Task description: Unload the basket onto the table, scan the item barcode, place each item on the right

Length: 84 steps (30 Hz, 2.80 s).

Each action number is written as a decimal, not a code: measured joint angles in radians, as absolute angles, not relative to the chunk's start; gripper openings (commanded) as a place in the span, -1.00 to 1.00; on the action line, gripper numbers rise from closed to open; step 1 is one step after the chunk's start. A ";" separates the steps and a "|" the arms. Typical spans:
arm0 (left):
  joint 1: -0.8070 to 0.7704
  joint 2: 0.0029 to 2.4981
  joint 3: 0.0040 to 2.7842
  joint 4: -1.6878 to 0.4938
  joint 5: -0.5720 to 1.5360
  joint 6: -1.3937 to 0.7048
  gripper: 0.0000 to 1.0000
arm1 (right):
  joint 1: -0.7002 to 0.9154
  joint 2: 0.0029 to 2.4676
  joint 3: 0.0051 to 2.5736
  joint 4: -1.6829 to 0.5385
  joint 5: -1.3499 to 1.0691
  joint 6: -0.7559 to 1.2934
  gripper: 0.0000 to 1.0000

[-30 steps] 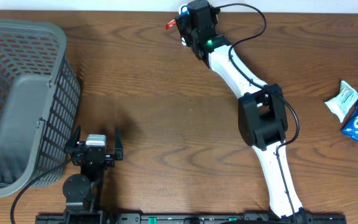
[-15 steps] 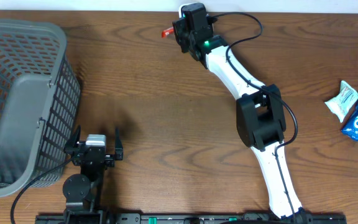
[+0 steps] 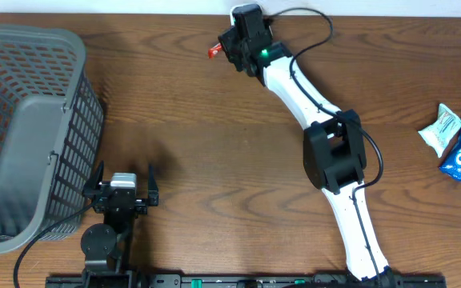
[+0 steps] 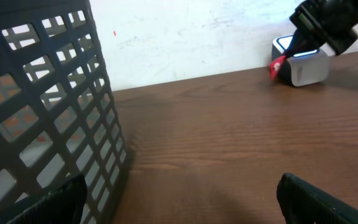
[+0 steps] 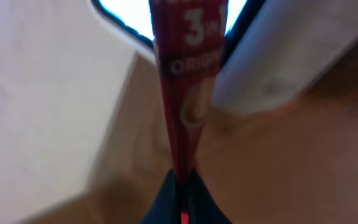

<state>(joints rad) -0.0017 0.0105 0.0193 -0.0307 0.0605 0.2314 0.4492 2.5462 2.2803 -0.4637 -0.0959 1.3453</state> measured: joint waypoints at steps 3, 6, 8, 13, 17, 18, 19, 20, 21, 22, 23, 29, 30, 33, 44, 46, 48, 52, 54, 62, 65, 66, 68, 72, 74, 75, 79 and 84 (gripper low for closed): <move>-0.002 0.010 0.019 -0.030 0.060 0.231 0.96 | 0.449 2.546 2.381 -0.651 -0.121 1.187 -0.97; -0.002 0.010 0.019 -0.031 0.060 0.231 0.96 | 0.448 2.546 2.458 -0.786 -0.123 1.057 -0.97; -0.002 0.010 0.019 -0.030 0.060 0.231 0.96 | 0.446 2.546 2.481 -0.818 -0.118 0.988 -0.97; -0.002 0.010 0.020 -0.031 0.060 0.231 0.96 | 0.439 2.546 2.486 -0.843 -0.073 0.894 -0.97; -0.002 0.010 0.019 -0.031 0.060 0.231 0.96 | 0.429 2.546 2.486 -0.877 -0.055 0.837 -0.28; -0.002 0.010 0.019 -0.031 0.060 0.231 0.96 | 0.430 2.546 2.486 -0.899 -0.050 0.826 0.17; -0.002 0.010 0.019 -0.031 0.060 0.231 0.96 | 0.432 2.546 2.486 -0.924 -0.051 0.818 0.53; -0.002 0.010 0.019 -0.030 0.060 0.231 0.96 | 0.439 2.546 2.486 -0.951 -0.047 0.809 0.77; -0.002 0.010 0.019 -0.031 0.060 0.231 0.96 | 0.447 2.546 2.487 -0.973 -0.049 0.805 0.99; -0.002 0.010 0.019 -0.031 0.060 0.231 0.96 | 0.457 2.546 2.486 -0.991 -0.047 0.804 0.99; -0.002 0.010 0.019 -0.031 0.060 0.231 0.96 | 0.472 2.546 2.486 -1.004 -0.047 0.803 0.99; -0.002 0.010 0.019 -0.031 0.060 0.231 0.96 | 0.560 2.567 2.486 -0.952 0.022 0.925 0.75; -0.002 0.010 0.020 -0.030 0.060 0.231 0.96 | 0.568 2.579 2.486 -0.932 0.033 0.937 0.69; -0.002 0.010 0.019 -0.030 0.060 0.231 0.96 | 0.579 2.629 2.484 -0.895 0.072 0.975 0.53; -0.002 0.010 0.020 -0.031 0.060 0.231 0.96 | 0.538 2.694 2.473 -0.902 0.199 0.977 0.47; -0.002 0.010 0.019 -0.031 0.060 0.231 0.96 | 0.535 2.703 2.481 -0.900 0.205 0.966 0.41; -0.002 0.010 0.019 -0.031 0.060 0.231 0.96 | 0.534 2.715 2.497 -0.904 0.206 0.944 0.37; -0.002 0.010 0.020 -0.030 0.060 0.231 0.96 | 0.537 2.720 2.513 -0.973 0.210 0.880 0.37; -0.002 0.010 0.019 -0.031 0.060 0.231 0.96 | 0.540 2.720 2.518 -1.014 0.217 0.841 0.40; -0.002 0.010 0.019 -0.030 0.060 0.231 0.96 | 0.549 2.720 2.529 -1.138 0.231 0.784 -0.51; -0.002 0.010 0.019 -0.030 0.060 0.231 0.96 | 0.550 2.720 2.535 -1.191 0.233 0.782 -0.97; -0.002 0.010 0.019 -0.030 0.060 0.231 0.96 | 0.551 2.720 2.538 -1.214 0.235 0.783 -0.98; -0.002 0.010 0.019 -0.030 0.060 0.231 0.96 | 0.552 2.719 2.539 -1.240 0.242 0.781 -0.98; -0.002 0.010 0.019 -0.031 0.060 0.231 0.96 | 0.552 2.715 2.539 -1.292 0.243 0.738 -0.98; -0.002 0.010 0.019 -0.030 0.060 0.231 0.96 | 0.551 2.711 2.539 -1.343 0.235 0.702 -0.98; -0.002 0.010 0.019 -0.031 0.060 0.231 0.96 | 0.549 2.706 2.537 -1.385 0.229 0.678 -0.98; -0.002 0.010 0.019 -0.030 0.060 0.231 0.96 | 0.535 2.694 2.513 -1.520 0.205 0.606 -0.99; -0.002 0.010 0.019 -0.031 0.060 0.231 0.96 | 0.460 2.644 2.477 -1.641 0.176 0.506 -0.98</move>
